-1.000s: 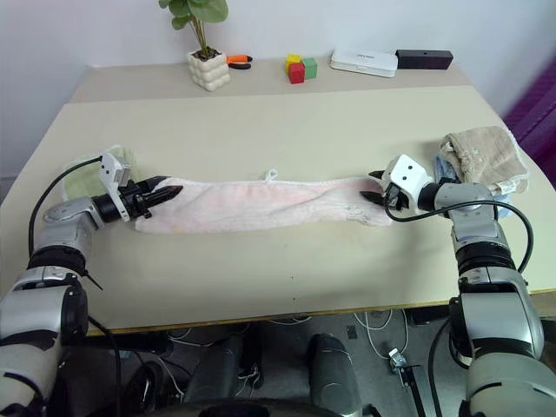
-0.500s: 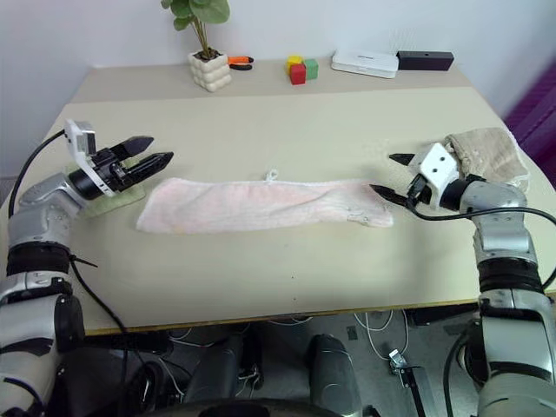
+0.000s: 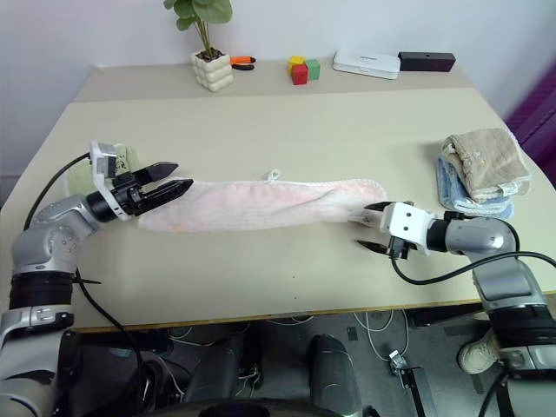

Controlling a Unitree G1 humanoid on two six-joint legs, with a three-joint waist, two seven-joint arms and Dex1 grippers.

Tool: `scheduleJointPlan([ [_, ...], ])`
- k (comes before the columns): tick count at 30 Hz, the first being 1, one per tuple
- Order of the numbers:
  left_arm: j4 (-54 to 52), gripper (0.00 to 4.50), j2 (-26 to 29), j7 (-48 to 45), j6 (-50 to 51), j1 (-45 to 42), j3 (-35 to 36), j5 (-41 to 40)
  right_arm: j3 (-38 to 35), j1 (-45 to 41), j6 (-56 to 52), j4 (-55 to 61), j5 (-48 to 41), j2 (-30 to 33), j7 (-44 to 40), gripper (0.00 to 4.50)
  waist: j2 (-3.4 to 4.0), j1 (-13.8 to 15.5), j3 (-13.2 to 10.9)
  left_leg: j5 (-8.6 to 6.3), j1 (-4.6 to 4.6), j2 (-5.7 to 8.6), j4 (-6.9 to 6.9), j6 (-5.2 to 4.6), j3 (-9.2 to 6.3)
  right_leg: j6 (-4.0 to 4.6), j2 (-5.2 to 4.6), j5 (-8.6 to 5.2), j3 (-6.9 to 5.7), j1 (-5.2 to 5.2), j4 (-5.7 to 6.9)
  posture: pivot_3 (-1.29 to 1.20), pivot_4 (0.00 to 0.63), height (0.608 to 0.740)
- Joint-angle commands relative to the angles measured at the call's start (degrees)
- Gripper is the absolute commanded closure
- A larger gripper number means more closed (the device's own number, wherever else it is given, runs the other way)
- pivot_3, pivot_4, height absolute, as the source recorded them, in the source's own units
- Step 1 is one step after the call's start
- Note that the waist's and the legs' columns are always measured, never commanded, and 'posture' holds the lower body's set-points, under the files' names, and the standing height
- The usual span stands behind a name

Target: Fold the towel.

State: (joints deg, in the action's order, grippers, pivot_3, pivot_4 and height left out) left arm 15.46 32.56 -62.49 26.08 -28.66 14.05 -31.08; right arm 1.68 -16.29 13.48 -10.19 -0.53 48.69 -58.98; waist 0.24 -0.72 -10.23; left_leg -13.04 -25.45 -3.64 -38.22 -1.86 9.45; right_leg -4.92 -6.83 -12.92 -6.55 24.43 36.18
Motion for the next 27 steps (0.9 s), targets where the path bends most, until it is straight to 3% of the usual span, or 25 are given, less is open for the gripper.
scheduleJointPlan([
  [1, -2.6, 0.06, -0.1, 0.9, 0.2, 0.3, 0.3, -1.1, 1.0, -1.3, 5.0, -3.5, 4.8, 0.5, 3.7, 0.75, 0.0, 0.0, 0.0, 0.0, 0.0, 0.01, 0.0, 0.0, 0.01, -0.01, 0.0, 0.0, 0.0, 0.0, 0.0, 0.0, 0.15, 0.74],
  [3, -2.6, 0.06, -0.1, 0.8, 0.4, 0.5, 0.1, -1.3, 1.4, -2.4, 5.9, -5.4, 5.4, 0.2, 4.9, 0.75, -0.03, -0.1, 0.0, 0.01, 0.02, 0.04, 0.0, 0.01, 0.04, -0.01, 0.02, 0.0, 0.0, -0.01, 0.0, 0.0, 0.15, 0.74],
  [6, -2.4, 0.0, 0.2, 0.4, -0.1, 1.0, -0.1, -1.1, 2.7, -4.1, 9.1, -8.6, 8.2, 1.2, 6.3, 1.61, -0.03, -0.1, 0.0, 0.02, 0.04, 0.02, -0.02, 0.03, 0.03, -0.01, 0.02, 0.0, 0.01, -0.03, 0.0, 0.0, 0.15, 0.74],
  [11, -2.3, 0.0, 0.1, 0.6, -0.9, 1.0, -0.3, -0.8, 4.5, -6.9, 19.9, -14.1, 15.3, 4.3, 11.4, 4.26, -0.03, 0.0, 0.0, 0.02, 0.03, 0.02, -0.02, 0.03, 0.02, -0.01, 0.0, -0.01, 0.01, -0.04, -0.02, 0.0, 0.15, 0.74],
  [12, -2.3, 0.0, -0.1, 0.6, -1.1, 1.1, -0.4, -0.7, 4.9, -7.5, 22.4, -14.9, 17.0, 5.1, 12.7, 4.46, -0.03, 0.0, 0.0, 0.02, 0.03, 0.02, -0.02, 0.03, 0.02, -0.02, 0.0, -0.01, 0.01, -0.04, -0.02, 0.0, 0.15, 0.74],
  [20, -2.2, 0.0, -0.3, 0.6, -1.7, 1.9, -0.7, -1.0, 6.2, -9.4, 35.9, -17.1, 26.7, 10.4, 22.3, 4.46, -0.03, -0.2, 0.0, 0.04, 0.04, 0.02, 0.01, 0.05, 0.07, -0.04, 0.01, -0.02, 0.03, 0.0, -0.01, 0.0, 0.15, 0.74],
  [26, -1.9, 0.0, -0.4, 0.7, -1.6, 2.0, -0.7, -1.2, 6.7, -7.4, 36.1, -18.1, 25.3, 11.3, 21.7, 4.46, -0.03, -0.2, 0.0, 0.04, 0.04, 0.02, 0.0, 0.05, 0.07, -0.05, 0.01, -0.03, 0.03, -0.03, -0.01, 0.0, 0.15, 0.74],
  [27, -1.7, 0.0, -0.5, 0.8, -1.9, 2.0, -0.8, -0.9, 6.6, -7.4, 35.7, -18.4, 24.7, 11.2, 21.5, 4.22, -0.03, -0.2, 0.0, 0.04, 0.04, 0.02, 0.0, 0.05, 0.08, -0.05, 0.01, -0.03, 0.04, -0.03, -0.01, 0.0, 0.15, 0.74],
])
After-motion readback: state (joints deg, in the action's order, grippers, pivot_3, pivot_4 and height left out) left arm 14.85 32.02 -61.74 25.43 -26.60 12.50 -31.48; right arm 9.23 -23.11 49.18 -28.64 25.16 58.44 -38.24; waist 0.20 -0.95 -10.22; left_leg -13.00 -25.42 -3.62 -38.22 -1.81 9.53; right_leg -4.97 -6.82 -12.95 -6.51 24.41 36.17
